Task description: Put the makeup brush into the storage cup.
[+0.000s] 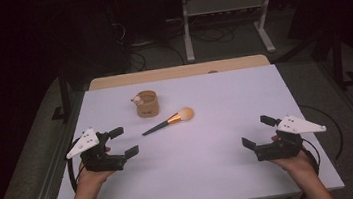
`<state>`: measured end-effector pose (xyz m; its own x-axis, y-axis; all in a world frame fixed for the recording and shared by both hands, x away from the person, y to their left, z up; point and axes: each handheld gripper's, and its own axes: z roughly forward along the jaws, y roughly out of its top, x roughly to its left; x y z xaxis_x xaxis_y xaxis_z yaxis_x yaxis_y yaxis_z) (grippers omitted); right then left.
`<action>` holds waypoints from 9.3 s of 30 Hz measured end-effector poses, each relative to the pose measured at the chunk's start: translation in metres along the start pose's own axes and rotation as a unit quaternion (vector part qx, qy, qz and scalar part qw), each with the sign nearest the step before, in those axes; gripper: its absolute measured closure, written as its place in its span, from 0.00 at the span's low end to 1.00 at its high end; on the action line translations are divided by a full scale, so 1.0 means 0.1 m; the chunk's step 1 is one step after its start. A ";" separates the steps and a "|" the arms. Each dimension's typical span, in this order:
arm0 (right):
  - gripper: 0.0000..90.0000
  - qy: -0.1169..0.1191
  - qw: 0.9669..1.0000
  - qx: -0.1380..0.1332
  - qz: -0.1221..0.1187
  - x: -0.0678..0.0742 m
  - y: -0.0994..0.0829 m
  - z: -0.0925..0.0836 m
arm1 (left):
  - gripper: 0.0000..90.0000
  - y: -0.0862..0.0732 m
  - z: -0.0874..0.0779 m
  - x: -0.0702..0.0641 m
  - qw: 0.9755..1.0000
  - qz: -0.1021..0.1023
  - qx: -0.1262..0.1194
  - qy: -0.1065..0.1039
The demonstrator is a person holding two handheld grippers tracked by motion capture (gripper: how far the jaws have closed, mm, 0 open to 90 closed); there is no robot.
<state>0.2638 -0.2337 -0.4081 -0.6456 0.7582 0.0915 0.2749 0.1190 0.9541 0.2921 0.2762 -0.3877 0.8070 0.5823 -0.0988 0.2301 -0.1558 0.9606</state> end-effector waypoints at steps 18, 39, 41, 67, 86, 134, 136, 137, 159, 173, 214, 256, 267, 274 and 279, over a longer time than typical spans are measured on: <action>0.00 -0.001 1.000 0.000 0.001 -0.01 0.01 0.01 | 0.11 0.06 0.12 0.08 1.000 0.004 0.001 -0.008; 0.00 -0.002 1.000 -0.001 0.001 -0.02 0.01 0.01 | 0.11 0.16 0.28 0.16 1.000 0.014 0.001 -0.012; 0.00 -0.002 1.000 -0.003 0.001 -0.02 0.01 0.01 | 0.11 0.15 0.29 0.17 1.000 0.013 0.004 -0.013; 0.00 -0.002 1.000 -0.004 0.003 -0.02 0.01 0.01 | 0.11 0.25 0.47 0.26 0.999 0.022 0.001 -0.023; 0.00 -0.001 1.000 -0.005 0.005 -0.01 0.01 0.01 | 0.11 0.29 0.64 0.28 0.999 0.026 0.002 -0.035; 0.00 0.000 1.000 -0.005 0.002 -0.02 0.01 0.01 | 0.15 0.50 1.15 0.39 0.997 0.038 0.004 -0.068; 0.00 0.000 1.000 -0.005 0.003 -0.03 0.01 0.01 | 0.14 0.52 1.17 0.39 0.997 0.039 0.005 -0.069; 0.00 0.000 1.000 -0.005 0.002 -0.03 0.01 0.01 | 0.15 0.53 1.18 0.39 0.997 0.040 0.006 -0.068; 0.00 0.001 1.000 -0.006 0.004 -0.03 0.01 0.01 | 0.16 0.63 1.43 0.45 0.995 0.046 0.033 -0.078; 0.00 0.002 1.000 -0.006 0.005 -0.03 0.01 0.01 | 0.21 0.68 1.52 0.51 0.994 0.049 0.063 -0.080; 0.00 0.004 1.000 -0.005 0.002 -0.03 0.01 0.01 | 0.37 0.69 1.87 0.57 0.964 0.092 0.231 -0.089; 0.00 0.006 1.000 -0.003 0.002 -0.03 0.00 0.01 | 0.55 0.48 2.18 0.54 0.919 0.124 0.364 -0.081; 0.00 0.006 1.000 -0.004 0.002 -0.04 0.00 0.01 | 0.59 0.40 2.29 0.49 0.907 0.134 0.392 -0.072; 0.00 0.007 1.000 -0.004 0.001 -0.04 0.00 0.01 | 0.61 0.38 2.35 0.47 0.899 0.142 0.408 -0.069; 0.00 0.007 1.000 -0.005 0.001 -0.04 0.00 0.01 | 0.62 0.38 2.39 0.45 0.895 0.144 0.417 -0.068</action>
<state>0.2670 -0.2361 -0.4087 -0.6552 0.7492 0.0974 0.2698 0.1115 0.9564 0.4675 0.1061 -0.4178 0.9442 0.3275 0.0364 0.2813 -0.8585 0.4287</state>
